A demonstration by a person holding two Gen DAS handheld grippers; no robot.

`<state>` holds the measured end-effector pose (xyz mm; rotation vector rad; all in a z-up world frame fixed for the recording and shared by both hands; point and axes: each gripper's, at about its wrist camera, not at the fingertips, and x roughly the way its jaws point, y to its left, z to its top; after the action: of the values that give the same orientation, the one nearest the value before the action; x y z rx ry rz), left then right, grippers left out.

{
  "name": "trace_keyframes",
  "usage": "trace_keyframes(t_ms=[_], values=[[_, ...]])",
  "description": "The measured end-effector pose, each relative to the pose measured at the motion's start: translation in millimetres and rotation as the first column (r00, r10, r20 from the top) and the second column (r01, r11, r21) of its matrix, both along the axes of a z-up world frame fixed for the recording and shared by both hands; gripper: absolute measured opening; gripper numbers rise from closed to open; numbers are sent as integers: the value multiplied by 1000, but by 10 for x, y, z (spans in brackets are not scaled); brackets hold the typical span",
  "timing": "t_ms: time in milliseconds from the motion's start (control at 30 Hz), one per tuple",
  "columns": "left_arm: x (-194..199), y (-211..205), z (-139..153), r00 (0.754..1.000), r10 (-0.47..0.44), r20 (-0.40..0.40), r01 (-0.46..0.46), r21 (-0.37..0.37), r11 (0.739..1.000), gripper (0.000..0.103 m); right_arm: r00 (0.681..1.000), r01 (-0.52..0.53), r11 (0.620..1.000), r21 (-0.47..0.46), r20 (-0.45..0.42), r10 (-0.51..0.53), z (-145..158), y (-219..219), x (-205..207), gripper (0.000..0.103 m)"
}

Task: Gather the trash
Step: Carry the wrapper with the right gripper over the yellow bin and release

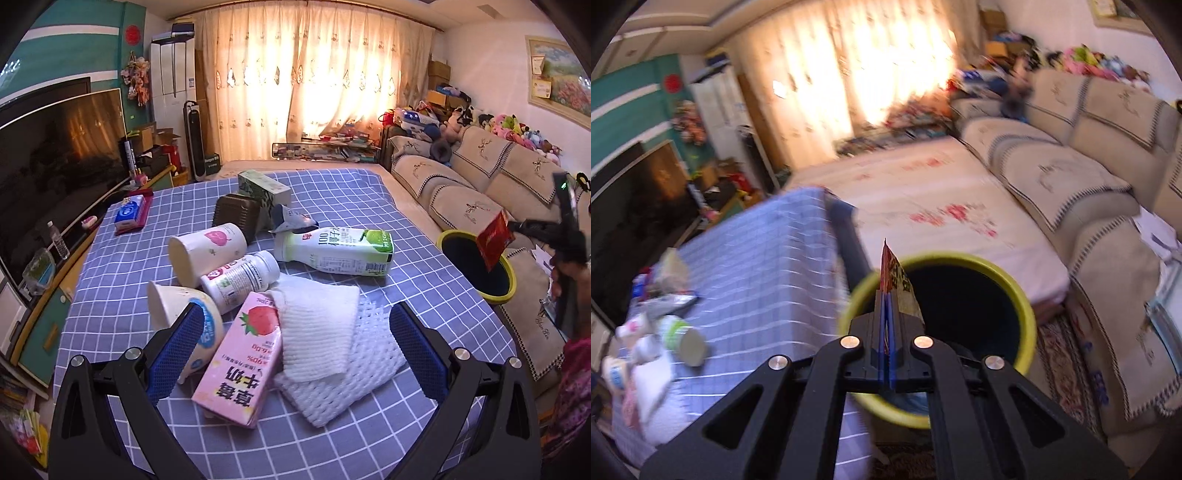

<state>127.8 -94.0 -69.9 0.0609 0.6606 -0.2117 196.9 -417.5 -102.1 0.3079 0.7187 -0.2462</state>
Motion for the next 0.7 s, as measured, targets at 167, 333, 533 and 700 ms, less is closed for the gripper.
trace_keyframes(t_ms=[167, 333, 533, 700], values=[[93, -35, -64, 1000, 7, -22, -7, 6, 1000, 99, 996, 50, 999, -11, -72, -51, -337, -204, 107, 11], [163, -21, -136, 999, 8, -41, -7, 14, 1000, 99, 995, 59, 998, 5, -79, -58, -463, -228, 131, 30], [152, 79, -193, 998, -35, -59, 37, 34, 999, 99, 997, 29, 999, 18, -75, -27, -453, -109, 165, 30], [42, 200, -261, 990, -120, -68, 125, 63, 990, 99, 998, 1, 1000, 27, -59, 1, -390, -12, 177, 30]])
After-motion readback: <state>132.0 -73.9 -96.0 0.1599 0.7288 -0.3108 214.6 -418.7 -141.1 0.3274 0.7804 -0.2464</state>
